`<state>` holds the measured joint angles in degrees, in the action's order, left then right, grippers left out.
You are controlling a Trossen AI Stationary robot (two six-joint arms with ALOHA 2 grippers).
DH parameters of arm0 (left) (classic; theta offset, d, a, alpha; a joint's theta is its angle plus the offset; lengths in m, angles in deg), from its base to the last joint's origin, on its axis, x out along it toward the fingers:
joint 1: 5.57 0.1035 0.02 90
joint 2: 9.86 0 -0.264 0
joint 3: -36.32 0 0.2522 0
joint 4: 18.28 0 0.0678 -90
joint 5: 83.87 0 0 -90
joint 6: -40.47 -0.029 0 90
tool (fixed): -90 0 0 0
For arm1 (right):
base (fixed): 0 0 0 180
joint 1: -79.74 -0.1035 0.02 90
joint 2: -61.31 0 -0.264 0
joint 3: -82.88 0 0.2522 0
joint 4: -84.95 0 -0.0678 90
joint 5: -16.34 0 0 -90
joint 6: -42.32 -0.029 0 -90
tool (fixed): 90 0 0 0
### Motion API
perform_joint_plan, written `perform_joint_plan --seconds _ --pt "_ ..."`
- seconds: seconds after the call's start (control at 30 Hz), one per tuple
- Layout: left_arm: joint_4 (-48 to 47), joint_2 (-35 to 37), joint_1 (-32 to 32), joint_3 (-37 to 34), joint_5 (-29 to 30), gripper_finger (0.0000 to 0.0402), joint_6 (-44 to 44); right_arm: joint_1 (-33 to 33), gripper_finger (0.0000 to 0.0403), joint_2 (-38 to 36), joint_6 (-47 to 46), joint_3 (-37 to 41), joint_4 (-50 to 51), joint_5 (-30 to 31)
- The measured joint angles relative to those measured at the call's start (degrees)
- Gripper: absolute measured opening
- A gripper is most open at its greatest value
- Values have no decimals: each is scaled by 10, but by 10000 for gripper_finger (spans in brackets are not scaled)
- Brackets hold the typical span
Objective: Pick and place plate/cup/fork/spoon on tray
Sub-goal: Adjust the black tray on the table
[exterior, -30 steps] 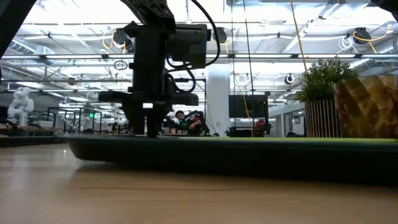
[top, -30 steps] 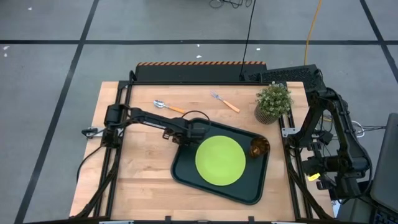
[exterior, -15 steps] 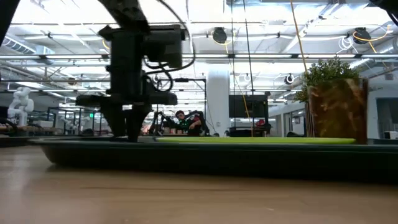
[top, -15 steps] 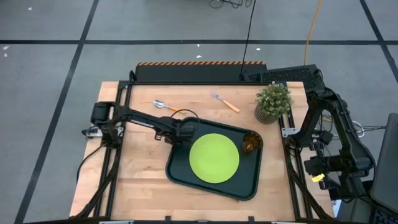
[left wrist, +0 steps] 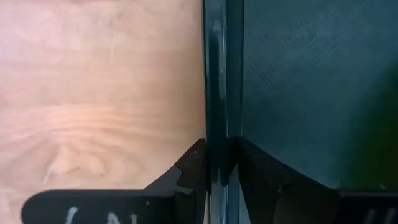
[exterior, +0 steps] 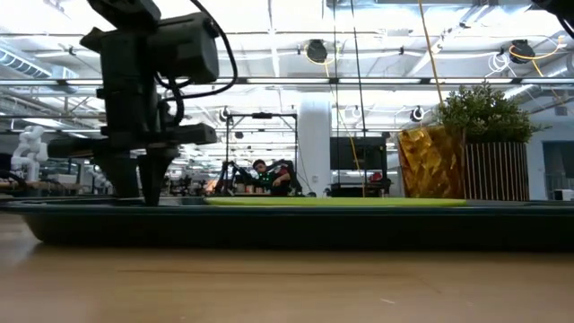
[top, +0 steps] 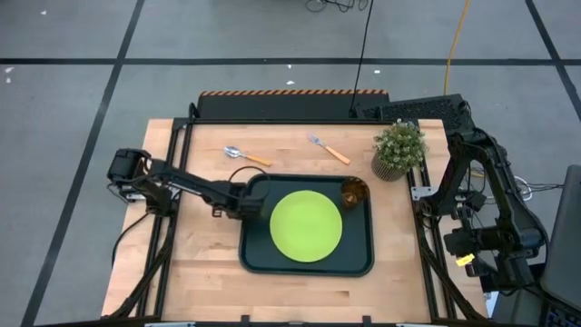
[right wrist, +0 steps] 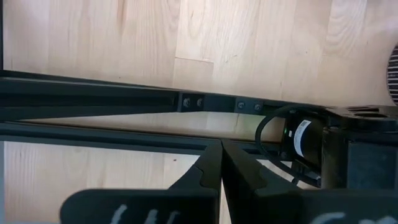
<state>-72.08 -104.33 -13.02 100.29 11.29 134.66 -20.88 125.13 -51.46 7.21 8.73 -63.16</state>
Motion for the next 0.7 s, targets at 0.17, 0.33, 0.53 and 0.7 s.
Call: perform_joint_plan --seconds 0.17,0.33,0.53,0.7 --pt "-5 0 -18 0 -2 76 16 0 0 -2 1 0 0 0" --pt "-35 1 -23 2 -6 76 30 0 0 -2 2 0 0 0" --pt "-45 1 -24 2 2 78 35 0 0 -2 0 0 0 2" --pt "-50 0 -23 1 29 102 42 0 0 -2 0 0 0 19"
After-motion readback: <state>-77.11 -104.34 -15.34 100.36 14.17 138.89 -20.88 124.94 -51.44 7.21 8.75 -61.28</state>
